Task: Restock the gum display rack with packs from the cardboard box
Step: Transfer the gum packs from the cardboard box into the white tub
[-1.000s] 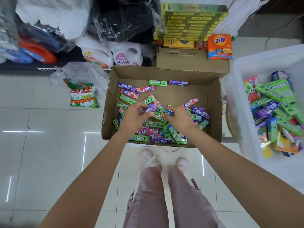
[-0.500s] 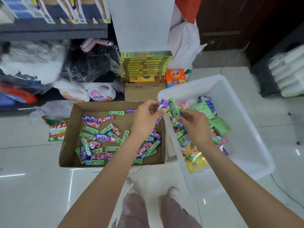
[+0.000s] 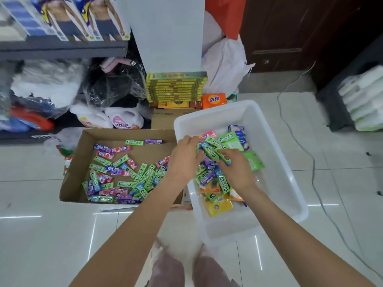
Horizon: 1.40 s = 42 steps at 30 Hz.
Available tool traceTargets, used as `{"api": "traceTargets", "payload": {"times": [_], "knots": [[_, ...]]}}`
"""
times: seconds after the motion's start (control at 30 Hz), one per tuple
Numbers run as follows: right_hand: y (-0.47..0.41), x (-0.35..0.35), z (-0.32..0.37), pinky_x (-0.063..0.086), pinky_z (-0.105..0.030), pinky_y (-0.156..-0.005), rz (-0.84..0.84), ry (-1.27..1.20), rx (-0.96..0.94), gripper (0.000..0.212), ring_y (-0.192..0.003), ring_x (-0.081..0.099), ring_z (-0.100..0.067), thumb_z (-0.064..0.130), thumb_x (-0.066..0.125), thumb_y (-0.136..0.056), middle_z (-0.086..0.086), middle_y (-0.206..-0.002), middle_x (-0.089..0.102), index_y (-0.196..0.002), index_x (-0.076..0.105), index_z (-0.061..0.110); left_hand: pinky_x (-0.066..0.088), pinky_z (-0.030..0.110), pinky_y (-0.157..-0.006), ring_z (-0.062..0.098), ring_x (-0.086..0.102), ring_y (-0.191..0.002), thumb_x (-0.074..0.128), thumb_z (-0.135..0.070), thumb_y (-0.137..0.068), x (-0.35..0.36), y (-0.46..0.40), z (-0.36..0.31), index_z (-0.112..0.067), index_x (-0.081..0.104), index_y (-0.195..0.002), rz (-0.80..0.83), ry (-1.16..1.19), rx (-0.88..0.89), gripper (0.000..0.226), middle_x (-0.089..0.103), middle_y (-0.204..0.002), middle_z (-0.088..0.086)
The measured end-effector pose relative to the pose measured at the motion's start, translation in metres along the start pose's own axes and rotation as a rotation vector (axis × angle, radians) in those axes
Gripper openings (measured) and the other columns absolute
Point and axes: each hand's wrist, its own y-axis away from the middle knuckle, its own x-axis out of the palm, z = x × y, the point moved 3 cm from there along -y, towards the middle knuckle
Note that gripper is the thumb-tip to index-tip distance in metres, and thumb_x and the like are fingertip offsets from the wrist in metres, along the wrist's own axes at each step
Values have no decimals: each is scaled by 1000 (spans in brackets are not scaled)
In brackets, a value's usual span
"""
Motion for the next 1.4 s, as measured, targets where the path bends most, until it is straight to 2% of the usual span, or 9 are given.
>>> {"api": "traceTargets", "payload": {"times": [0.1,0.17,0.23,0.4,0.67,0.87,1.03,1.2,1.4], "knots": [[13,15,30,39,-18,-88,12,-62,-101,30,-104,57,-17,9,55,-90,-6,-118,58,-119,62,13,49,36,-77,19,59,-91,51,-22,-94,-18,27,24,-18,55,-119,-61,168,-82,25,59,-106,1],[19,29,53,44,-24,-89,33,-110,-151,29,-97,57,-15,6,52,-89,-7,-115,59,-115,64,12,49,29,-72,14,61,-83,50,-24,-94,-29,46,51,-20,57,-116,-93,199,-187,23,63,-102,-4],[24,49,77,47,-31,-88,67,-128,-201,28,-92,57,-14,4,51,-89,-7,-110,60,-112,65,11,49,28,-74,14,61,-84,51,-24,-94,-40,65,86,-19,59,-116,-121,212,-282,23,65,-103,-2],[32,122,119,45,-26,-89,207,-58,-229,29,-98,58,-14,7,49,-91,-3,-111,58,-115,63,13,42,25,-74,16,60,-86,54,-15,-93,-66,96,179,-9,61,-114,-93,232,-406,23,64,-100,4],[24,242,111,42,-35,-100,379,186,-94,36,-115,54,-25,13,56,-91,-10,-126,56,-127,55,13,47,33,-90,22,58,-105,62,-15,-88,-64,106,294,-10,61,-116,149,157,-314,29,62,-116,8],[9,279,87,33,-32,-104,468,363,-59,54,-129,40,-24,16,61,-89,-7,-141,42,-140,41,20,48,36,-88,21,55,-104,67,-25,-85,-28,89,322,-25,58,-121,359,113,-204,37,57,-109,0],[-6,290,70,31,-34,-110,595,508,-149,63,-136,31,-20,15,63,-87,0,-149,34,-143,35,22,44,42,-97,22,51,-116,72,-34,-79,3,80,327,-21,55,-126,467,22,-162,52,55,-129,4],[-17,290,68,32,-38,-107,592,697,-246,66,-133,30,-18,20,66,-85,2,-143,36,-143,35,25,42,42,-98,24,50,-111,71,-48,-76,13,75,329,-24,59,-122,560,-77,-155,53,51,-124,6],[-19,288,62,30,-43,-106,562,661,-166,52,-125,40,-21,29,70,-82,0,-131,45,-128,47,24,40,44,-98,24,48,-114,70,-53,-73,11,75,328,-29,59,-122,576,-112,-135,56,55,-121,3]]}}
